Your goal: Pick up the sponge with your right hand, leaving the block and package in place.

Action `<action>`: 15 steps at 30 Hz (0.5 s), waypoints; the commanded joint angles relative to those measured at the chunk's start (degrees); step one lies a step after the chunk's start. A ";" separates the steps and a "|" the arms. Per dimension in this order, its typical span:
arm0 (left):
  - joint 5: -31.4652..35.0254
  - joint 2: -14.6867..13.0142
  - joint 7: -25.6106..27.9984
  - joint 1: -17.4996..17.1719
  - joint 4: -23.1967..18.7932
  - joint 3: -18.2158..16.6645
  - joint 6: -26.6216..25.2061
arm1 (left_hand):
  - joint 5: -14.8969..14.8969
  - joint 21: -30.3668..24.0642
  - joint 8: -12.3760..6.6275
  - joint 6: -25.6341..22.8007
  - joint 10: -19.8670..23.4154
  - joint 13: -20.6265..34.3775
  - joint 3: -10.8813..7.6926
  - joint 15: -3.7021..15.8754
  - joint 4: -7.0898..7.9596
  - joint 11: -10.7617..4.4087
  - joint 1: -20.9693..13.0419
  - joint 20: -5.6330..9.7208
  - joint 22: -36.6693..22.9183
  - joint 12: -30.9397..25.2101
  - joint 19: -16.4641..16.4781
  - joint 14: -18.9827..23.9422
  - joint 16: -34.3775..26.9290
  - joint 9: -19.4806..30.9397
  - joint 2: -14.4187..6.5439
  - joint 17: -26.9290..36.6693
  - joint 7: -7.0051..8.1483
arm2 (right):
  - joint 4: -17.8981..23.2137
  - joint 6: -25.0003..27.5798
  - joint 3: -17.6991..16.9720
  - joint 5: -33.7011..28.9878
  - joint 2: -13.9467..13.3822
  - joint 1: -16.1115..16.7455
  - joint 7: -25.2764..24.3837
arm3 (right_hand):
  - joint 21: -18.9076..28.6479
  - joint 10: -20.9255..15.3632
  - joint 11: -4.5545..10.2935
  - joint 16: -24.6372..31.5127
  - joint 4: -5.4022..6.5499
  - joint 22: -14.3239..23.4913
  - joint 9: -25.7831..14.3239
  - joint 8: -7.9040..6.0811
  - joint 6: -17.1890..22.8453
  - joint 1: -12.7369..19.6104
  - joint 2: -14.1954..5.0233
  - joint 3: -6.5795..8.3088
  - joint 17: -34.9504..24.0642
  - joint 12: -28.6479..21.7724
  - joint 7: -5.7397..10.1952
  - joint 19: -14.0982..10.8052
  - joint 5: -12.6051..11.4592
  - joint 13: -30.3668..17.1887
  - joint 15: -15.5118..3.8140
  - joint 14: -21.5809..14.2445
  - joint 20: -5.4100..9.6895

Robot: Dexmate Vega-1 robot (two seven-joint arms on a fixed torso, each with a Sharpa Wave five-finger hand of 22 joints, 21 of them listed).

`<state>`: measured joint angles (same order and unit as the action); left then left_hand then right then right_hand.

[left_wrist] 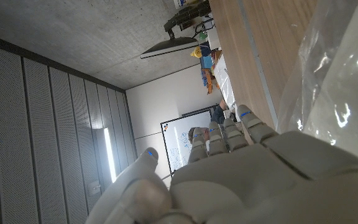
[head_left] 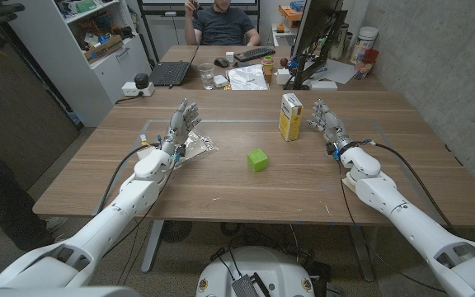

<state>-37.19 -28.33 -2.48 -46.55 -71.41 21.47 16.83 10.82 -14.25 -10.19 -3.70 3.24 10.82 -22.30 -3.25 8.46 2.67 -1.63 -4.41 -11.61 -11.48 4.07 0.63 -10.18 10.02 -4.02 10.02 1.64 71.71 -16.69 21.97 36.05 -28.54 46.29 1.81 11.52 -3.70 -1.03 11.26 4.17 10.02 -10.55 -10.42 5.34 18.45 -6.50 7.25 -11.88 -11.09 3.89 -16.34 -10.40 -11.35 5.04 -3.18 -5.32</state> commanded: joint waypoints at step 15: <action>0.32 0.80 -1.83 1.73 3.80 0.45 1.58 | 0.31 -0.37 -0.41 -0.40 -0.12 0.12 -0.24 -0.38 0.05 0.44 0.06 -0.60 -0.25 -0.32 -0.14 -0.07 -0.33 0.16 -1.35 0.11 -0.06 | 11.06 6.30 1.01 -11.33 -7.46 3.01 -11.22 | 1.93 0.25 0.22 0.48 -2.75 0.20 -0.31 -0.44 -0.56 2.03 3.48 -0.37 0.25 -0.26 2.36 -6.17 -0.17 -0.39 0.33 -0.53 -4.76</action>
<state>-37.10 -27.77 -3.64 -45.49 -69.08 21.62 17.86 10.82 -14.25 -10.41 -3.69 3.24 10.82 -22.29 -3.25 8.46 2.67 -1.63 -4.40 -11.60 -11.48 4.07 0.63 -10.18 10.02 -4.02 10.02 1.64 76.34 -13.81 22.95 29.94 -31.97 47.07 -4.08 12.96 -3.68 -1.01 11.26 1.88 10.01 -10.54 -10.42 4.97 20.13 -3.72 6.82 -11.61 -11.08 5.60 -21.68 -10.39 -11.61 5.33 -3.49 -9.44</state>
